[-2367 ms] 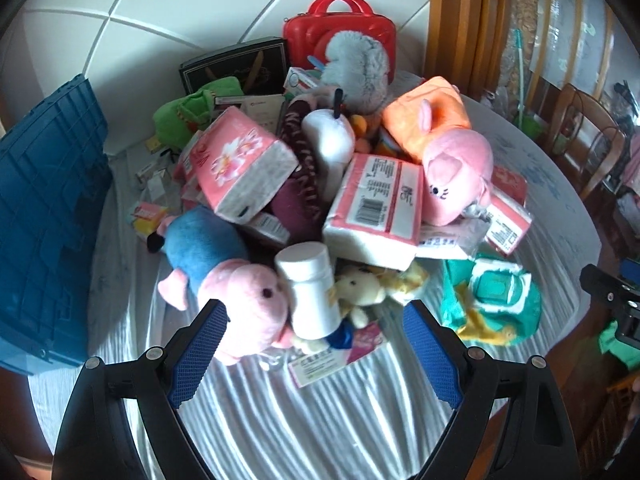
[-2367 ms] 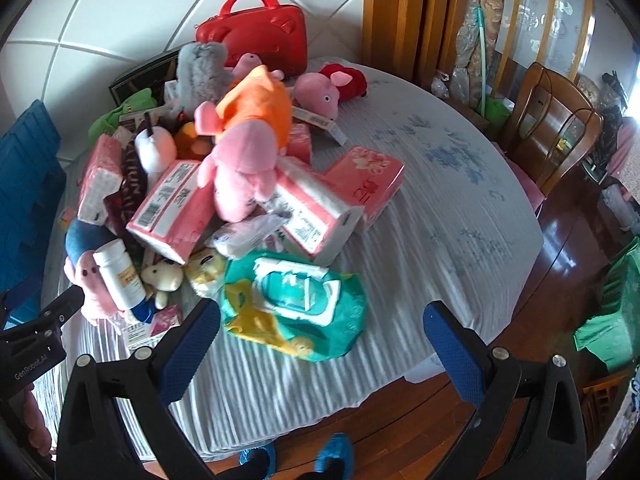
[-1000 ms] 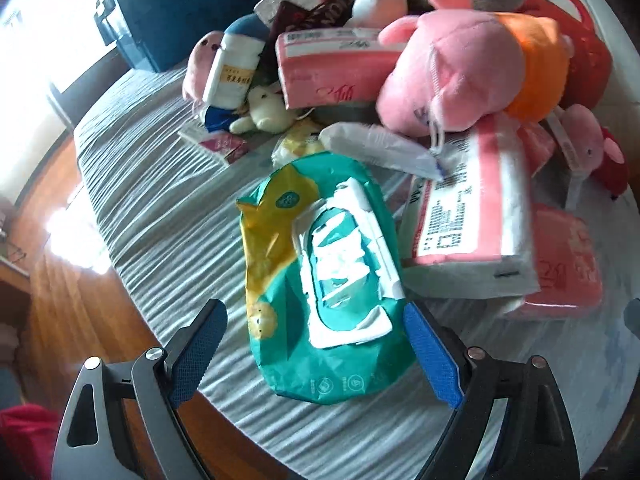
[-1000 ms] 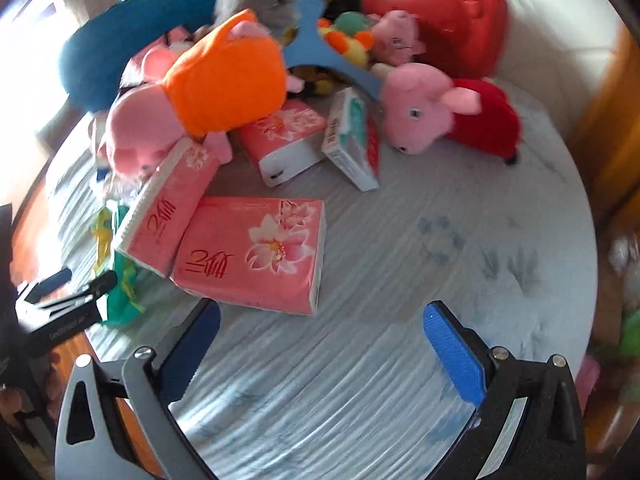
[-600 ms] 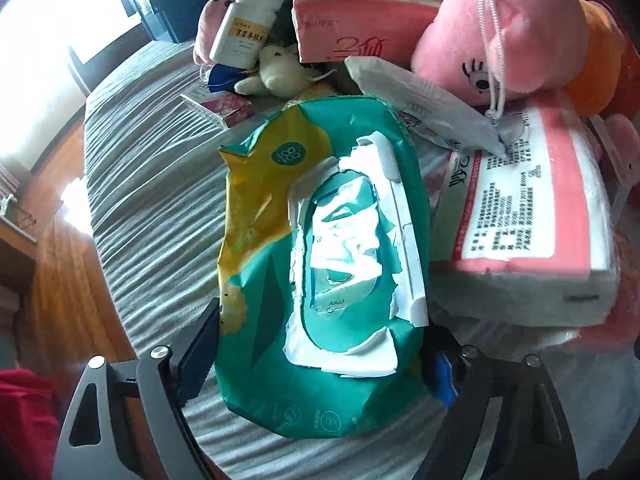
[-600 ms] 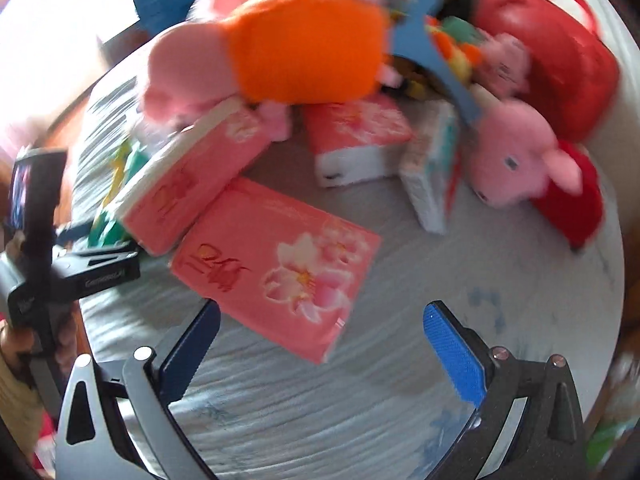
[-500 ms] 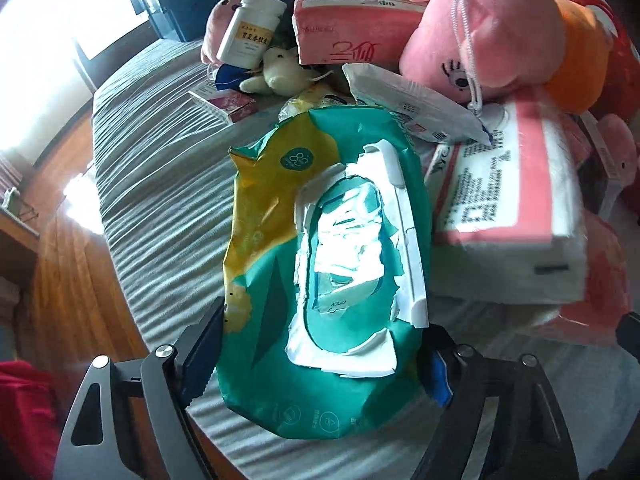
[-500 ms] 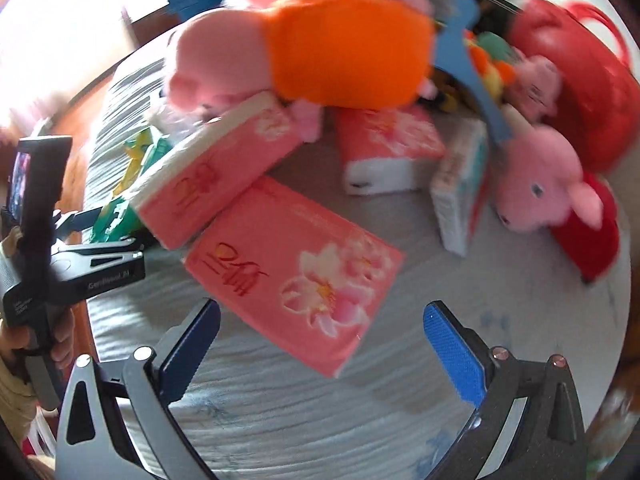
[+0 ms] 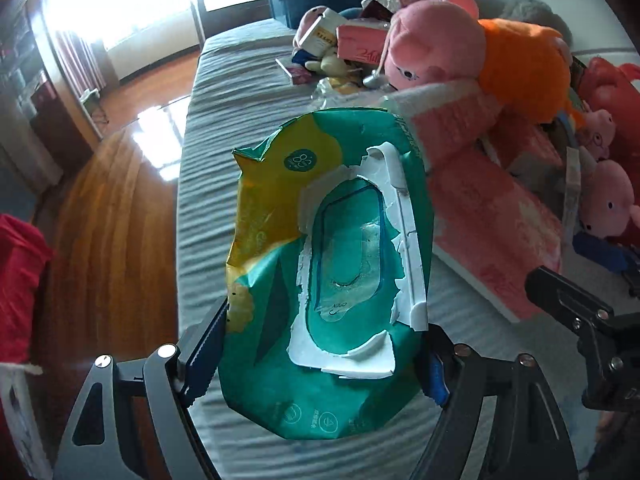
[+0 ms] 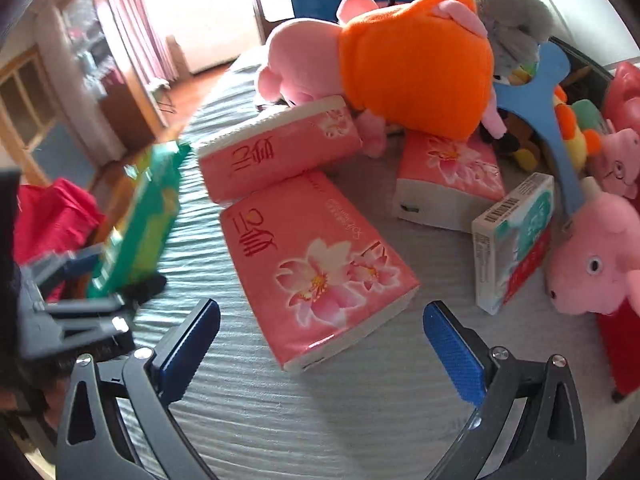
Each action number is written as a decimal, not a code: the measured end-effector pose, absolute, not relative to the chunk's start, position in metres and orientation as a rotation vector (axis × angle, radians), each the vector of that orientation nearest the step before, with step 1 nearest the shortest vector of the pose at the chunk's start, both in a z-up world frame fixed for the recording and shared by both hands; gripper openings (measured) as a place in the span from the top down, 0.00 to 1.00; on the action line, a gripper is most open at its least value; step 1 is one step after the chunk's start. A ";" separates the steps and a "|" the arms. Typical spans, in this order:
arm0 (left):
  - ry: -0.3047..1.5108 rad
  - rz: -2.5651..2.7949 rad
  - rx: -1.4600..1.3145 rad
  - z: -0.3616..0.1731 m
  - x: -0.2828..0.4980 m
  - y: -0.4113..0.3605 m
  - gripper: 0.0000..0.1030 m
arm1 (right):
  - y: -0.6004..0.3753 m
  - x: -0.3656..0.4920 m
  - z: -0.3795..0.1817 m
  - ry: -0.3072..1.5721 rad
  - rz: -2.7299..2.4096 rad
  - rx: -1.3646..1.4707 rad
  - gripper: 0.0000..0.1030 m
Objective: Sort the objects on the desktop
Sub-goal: 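Grasp the green wet-wipe pack with the left tool while the right tool grasps the large pink tissue pack, then lift and carry the wet-wipe pack and tissue pack over the blue crate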
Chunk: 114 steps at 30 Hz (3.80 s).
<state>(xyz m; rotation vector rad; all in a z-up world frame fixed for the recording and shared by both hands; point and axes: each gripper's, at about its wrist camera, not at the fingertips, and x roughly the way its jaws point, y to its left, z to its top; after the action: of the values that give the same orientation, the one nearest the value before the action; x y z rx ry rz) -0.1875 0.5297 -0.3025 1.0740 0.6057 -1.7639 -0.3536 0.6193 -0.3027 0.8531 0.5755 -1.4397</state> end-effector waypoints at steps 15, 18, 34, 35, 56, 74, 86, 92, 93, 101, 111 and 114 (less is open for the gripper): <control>0.698 -1.596 0.995 -0.318 -0.199 0.557 0.21 | 0.603 -0.367 -0.333 0.656 -1.281 0.697 0.00; 0.698 -1.572 0.985 -0.319 -0.202 0.550 0.21 | 0.595 -0.366 -0.340 0.664 -1.243 0.712 0.00; 0.715 -1.555 0.975 -0.318 -0.193 0.541 0.23 | 0.589 -0.350 -0.333 0.639 -1.334 0.810 0.05; 0.714 -1.557 0.973 -0.315 -0.191 0.543 0.23 | 0.592 -0.346 -0.331 0.645 -1.344 0.810 0.05; 0.574 -1.817 0.765 -0.162 -0.069 0.555 0.24 | 0.636 -0.233 -0.156 0.606 -1.615 0.666 0.06; 0.465 -2.084 0.760 -0.101 0.026 0.441 0.24 | 0.538 -0.109 -0.069 0.478 -1.884 0.533 0.06; 0.412 -2.281 1.022 -0.132 -0.100 0.305 0.24 | 0.421 -0.216 -0.103 0.474 -2.054 0.692 0.07; 0.377 -2.362 1.076 -0.131 -0.165 0.247 0.24 | 0.376 -0.274 -0.101 0.453 -2.149 0.752 0.06; 0.374 -2.374 1.085 -0.130 -0.176 0.239 0.24 | 0.369 -0.280 -0.098 0.454 -2.163 0.755 0.06; 0.298 -2.531 1.083 -0.112 -0.238 0.166 0.24 | 0.308 -0.313 -0.076 0.433 -2.325 0.762 0.06; 0.096 -2.761 1.148 -0.094 -0.271 0.055 0.24 | 0.212 -0.307 -0.055 0.314 -2.585 0.813 0.06; 0.077 -2.813 1.154 -0.087 -0.285 0.031 0.24 | 0.185 -0.306 -0.049 0.304 -2.629 0.831 0.06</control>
<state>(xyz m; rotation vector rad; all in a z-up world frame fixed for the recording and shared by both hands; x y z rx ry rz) -0.2848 0.0314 -0.0874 1.1535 0.0768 -2.8131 -0.3059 0.1848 -0.0490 0.8314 0.3043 -2.6293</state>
